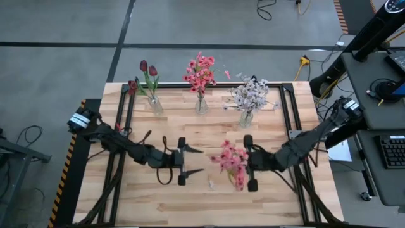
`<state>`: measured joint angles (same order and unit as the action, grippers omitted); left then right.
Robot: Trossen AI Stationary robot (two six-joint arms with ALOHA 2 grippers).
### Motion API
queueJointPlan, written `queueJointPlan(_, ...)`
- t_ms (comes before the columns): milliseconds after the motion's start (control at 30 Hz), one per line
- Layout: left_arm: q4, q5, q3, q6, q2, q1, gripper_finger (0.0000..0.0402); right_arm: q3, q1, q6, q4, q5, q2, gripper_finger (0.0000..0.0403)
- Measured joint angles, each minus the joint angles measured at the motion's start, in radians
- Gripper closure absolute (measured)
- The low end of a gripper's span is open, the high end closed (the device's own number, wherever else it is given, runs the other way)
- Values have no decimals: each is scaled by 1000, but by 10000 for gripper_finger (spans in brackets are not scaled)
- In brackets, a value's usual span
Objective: Sort flowers into vase by color
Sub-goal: Put the pink flowers into the middle transparent vase
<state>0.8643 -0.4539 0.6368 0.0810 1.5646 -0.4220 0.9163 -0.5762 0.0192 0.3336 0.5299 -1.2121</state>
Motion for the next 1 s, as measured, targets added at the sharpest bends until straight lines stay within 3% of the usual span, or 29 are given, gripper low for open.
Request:
queueJointPlan(133,-2,63,9,49,0,51,91,-70,74,58,202,-128,-18,390)
queueJointPlan(400,-8,475,50,31,2,170,91,-91,154,75,344,-153,-146,390)
queueJointPlan(767,-18,495,44,-21,3,180,96,-61,156,251,464,-156,-231,390)
queueJointPlan(867,-18,492,43,5,3,180,128,-43,156,291,465,-156,-243,390)
queueJointPlan(1000,-24,473,42,45,3,181,209,-20,158,329,463,-149,-259,390)
